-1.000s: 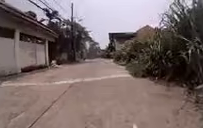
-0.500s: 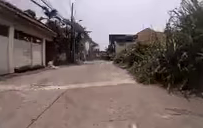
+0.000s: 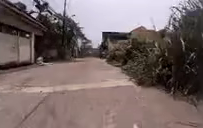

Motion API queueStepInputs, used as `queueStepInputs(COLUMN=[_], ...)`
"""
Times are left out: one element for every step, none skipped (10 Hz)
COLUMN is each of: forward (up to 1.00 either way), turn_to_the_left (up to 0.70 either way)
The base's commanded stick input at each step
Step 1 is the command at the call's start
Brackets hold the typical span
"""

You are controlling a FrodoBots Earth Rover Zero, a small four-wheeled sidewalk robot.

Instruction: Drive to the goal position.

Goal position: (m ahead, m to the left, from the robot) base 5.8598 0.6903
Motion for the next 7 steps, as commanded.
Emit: queueStepInputs(forward=[1.0, 1.0, 1.0, 1.0, 1.0, 1.0, 1.0], turn_to_the_left=[0.01, 0.01, 0.01, 0.01, 0.01, 0.01, 0.01])
